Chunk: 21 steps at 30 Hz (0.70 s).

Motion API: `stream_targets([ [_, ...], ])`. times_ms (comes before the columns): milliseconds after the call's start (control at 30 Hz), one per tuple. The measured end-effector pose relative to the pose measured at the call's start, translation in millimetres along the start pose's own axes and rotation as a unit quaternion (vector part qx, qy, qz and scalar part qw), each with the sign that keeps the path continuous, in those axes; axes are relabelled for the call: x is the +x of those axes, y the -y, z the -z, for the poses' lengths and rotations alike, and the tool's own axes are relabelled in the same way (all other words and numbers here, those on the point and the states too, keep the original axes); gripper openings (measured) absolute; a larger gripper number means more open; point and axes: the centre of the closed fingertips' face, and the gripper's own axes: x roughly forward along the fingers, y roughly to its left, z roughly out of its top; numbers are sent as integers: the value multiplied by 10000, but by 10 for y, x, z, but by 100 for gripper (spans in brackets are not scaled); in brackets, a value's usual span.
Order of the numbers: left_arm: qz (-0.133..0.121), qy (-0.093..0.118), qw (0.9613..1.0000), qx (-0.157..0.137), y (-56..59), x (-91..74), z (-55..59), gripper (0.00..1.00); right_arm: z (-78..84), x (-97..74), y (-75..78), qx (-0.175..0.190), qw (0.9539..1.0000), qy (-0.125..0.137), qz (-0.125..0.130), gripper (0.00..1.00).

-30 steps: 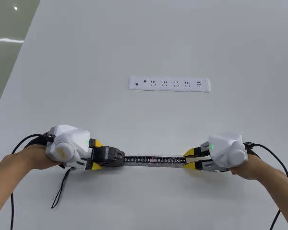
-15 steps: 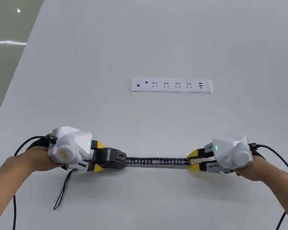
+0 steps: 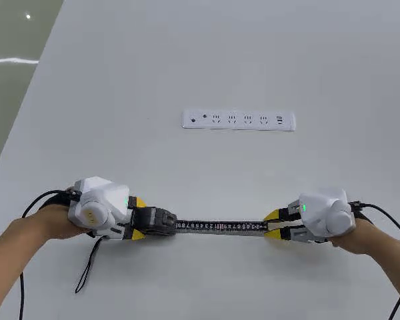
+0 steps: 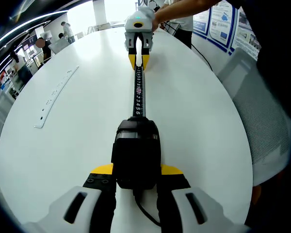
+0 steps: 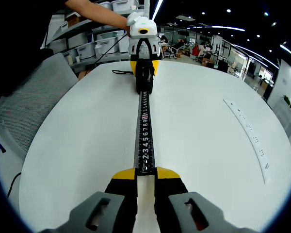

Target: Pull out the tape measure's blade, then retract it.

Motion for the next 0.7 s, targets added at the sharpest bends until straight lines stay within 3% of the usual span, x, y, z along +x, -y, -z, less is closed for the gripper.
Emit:
stream_targets([
  [700, -1, -22, 10000, -28, -2, 5, 0, 27, 67, -58, 3, -7, 10000, 5, 45, 10],
])
